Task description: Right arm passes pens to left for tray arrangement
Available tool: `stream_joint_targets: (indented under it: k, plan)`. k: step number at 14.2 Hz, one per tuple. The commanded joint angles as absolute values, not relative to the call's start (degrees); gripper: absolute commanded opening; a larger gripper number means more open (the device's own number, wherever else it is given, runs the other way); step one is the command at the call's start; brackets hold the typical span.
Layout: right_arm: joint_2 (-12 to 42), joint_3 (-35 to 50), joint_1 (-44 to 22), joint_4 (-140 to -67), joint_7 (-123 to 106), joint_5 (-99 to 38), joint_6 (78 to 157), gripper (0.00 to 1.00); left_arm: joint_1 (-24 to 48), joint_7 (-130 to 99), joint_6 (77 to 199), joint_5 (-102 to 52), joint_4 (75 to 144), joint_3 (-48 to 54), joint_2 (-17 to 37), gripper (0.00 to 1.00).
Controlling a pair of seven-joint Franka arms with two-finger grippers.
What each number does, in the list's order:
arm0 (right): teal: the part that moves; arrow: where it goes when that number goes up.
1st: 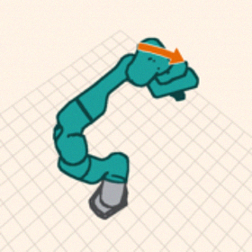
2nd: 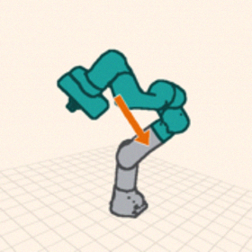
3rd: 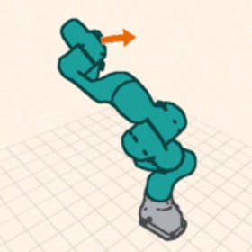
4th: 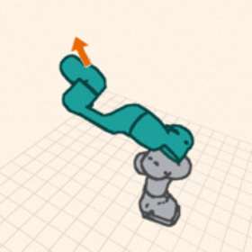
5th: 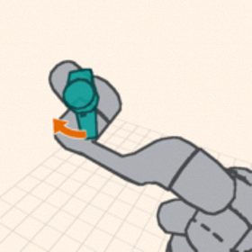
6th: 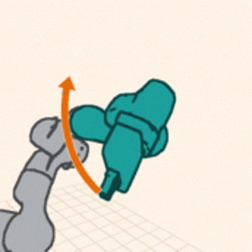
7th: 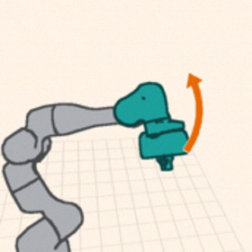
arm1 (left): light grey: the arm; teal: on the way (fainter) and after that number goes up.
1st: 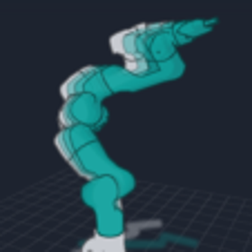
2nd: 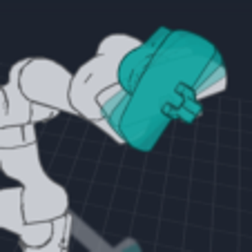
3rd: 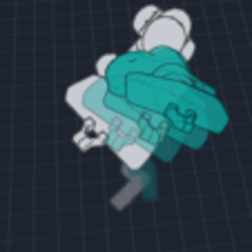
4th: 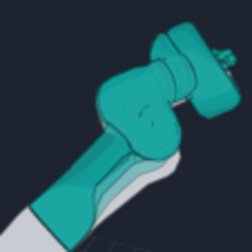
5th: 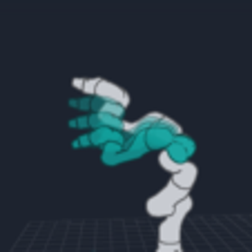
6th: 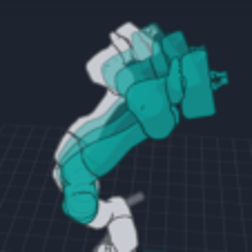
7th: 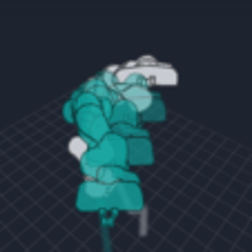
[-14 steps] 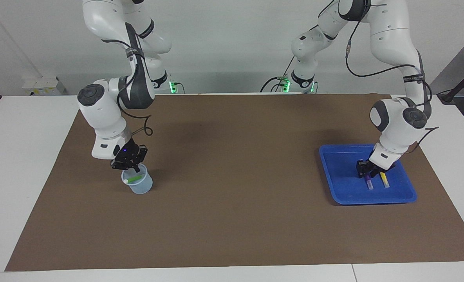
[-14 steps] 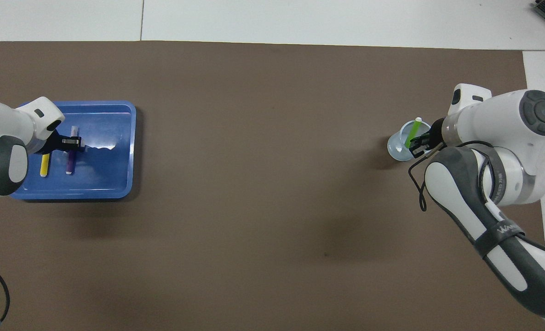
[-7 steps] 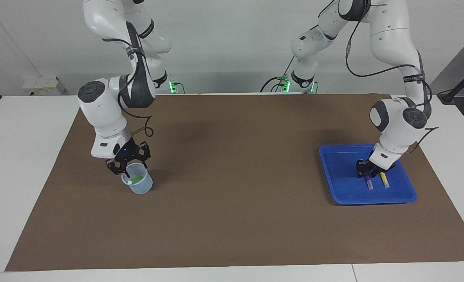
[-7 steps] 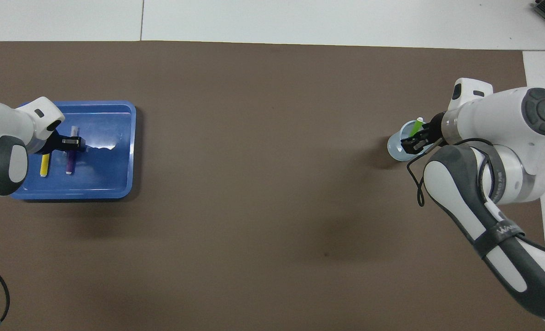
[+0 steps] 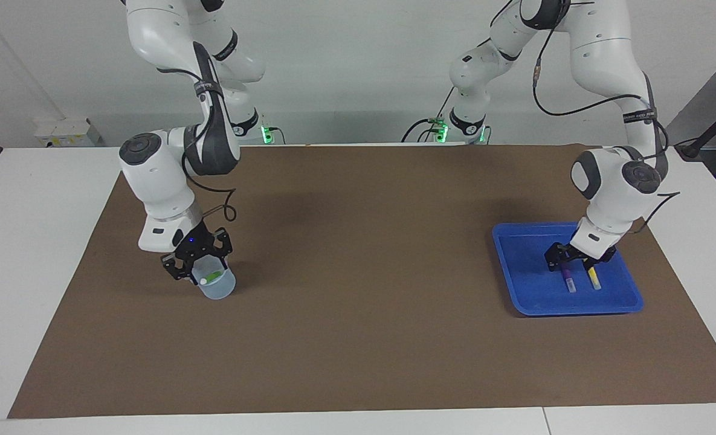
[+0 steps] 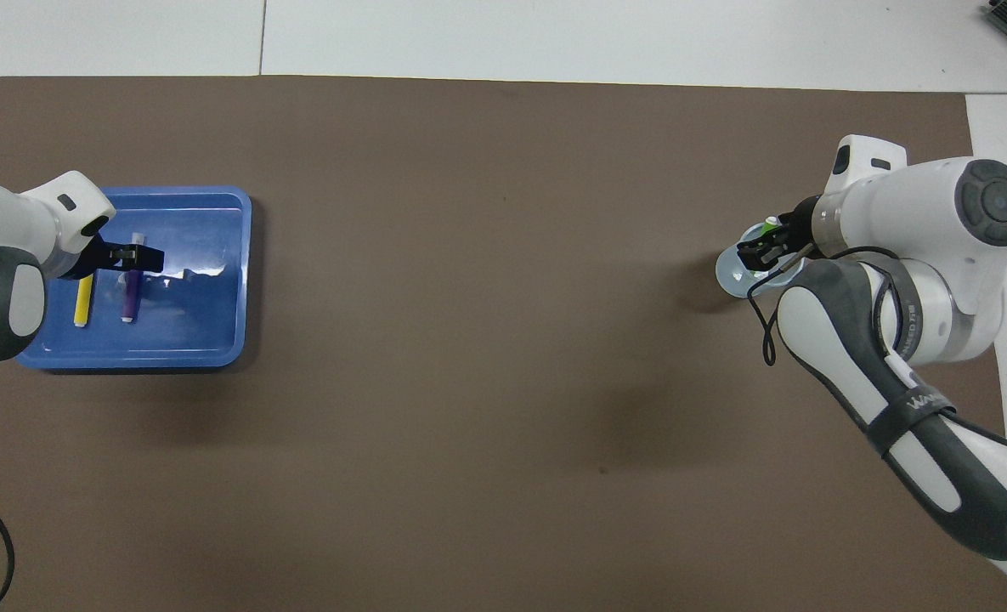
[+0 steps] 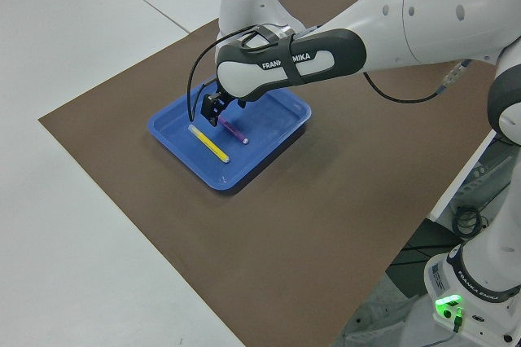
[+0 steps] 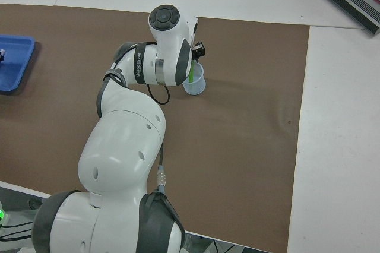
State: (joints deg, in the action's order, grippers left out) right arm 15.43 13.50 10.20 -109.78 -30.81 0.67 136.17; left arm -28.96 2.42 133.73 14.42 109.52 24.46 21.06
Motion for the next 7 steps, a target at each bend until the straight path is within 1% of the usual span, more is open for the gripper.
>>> stream_joint_targets:
  k: [1, 2, 4, 5, 7]
  plan:
    - [16.1, 14.2, 10.9, -108.9, -30.5, 3.5, 137.1, 0.71, -28.8, 3.0, 132.5, 15.6, 109.9, 24.5, 18.7, 1.0]
    - [16.1, 14.2, 10.9, -109.0, -30.5, 3.6, 137.1, 0.69, -28.8, 3.1, 132.9, 15.6, 109.8, 24.6, 18.6, 1.0]
    - [16.1, 14.2, 10.9, -109.0, -30.5, 3.6, 137.0, 0.57, -27.7, 2.8, 133.9, 15.6, 109.9, 25.2, 18.7, 1.0]
    - [16.1, 14.2, 10.9, -109.0, -30.5, 3.7, 137.1, 0.54, -26.6, 2.7, 134.0, 15.5, 109.8, 25.1, 18.6, 1.0]
    - [16.1, 14.2, 10.9, -108.9, -30.5, 3.7, 137.1, 0.51, -26.9, 2.8, 134.0, 15.5, 109.8, 25.1, 18.4, 1.0]
